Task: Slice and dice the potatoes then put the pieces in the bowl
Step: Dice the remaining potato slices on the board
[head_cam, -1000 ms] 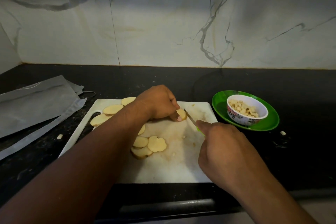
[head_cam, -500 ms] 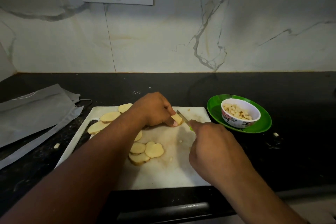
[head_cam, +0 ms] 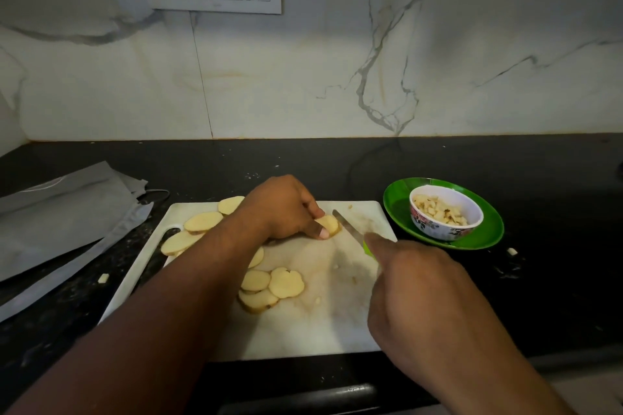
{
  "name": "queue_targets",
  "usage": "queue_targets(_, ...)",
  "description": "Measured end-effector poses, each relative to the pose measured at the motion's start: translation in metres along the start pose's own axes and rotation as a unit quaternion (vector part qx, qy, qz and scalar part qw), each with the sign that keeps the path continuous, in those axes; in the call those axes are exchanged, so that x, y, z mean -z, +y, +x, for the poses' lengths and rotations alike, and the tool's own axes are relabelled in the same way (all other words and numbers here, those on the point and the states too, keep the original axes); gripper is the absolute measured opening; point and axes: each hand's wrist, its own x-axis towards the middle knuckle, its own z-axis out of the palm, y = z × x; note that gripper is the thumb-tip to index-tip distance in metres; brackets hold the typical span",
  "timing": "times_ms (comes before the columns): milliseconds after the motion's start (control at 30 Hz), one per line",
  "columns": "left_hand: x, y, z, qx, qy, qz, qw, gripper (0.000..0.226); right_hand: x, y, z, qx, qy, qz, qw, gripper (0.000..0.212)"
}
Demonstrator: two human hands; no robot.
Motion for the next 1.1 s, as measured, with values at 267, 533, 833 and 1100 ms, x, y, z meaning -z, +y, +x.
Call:
queue_targets(267, -0.001, -0.001, 0.003, 0.010, 0.001, -0.008, 1.000, 0.036, -0.028, -0.005, 0.016, -0.020, -0.015, 0.007, 1.000, 0.062)
queue_targets(533, 0.000, -0.004, 0.003, 0.005, 0.008, -0.012, 1.000, 0.032, 0.006, -0.002, -0.010, -0.008, -0.044, 0.010, 0.999, 0.061)
queue_targets(833, -0.001, -0.004, 0.000, 0.006, 0.011, -0.018, 1.000, 0.027, -0.031, -0.006, 0.023, -0.026, -0.011, 0.012, 1.000, 0.060)
queue_targets(1100, 0.001, -0.004, 0.000, 0.003, 0.003, -0.016, 1.000, 0.028, -0.003, 0.002, -0.016, -0.016, -0.066, 0.017, 0.998, 0.066)
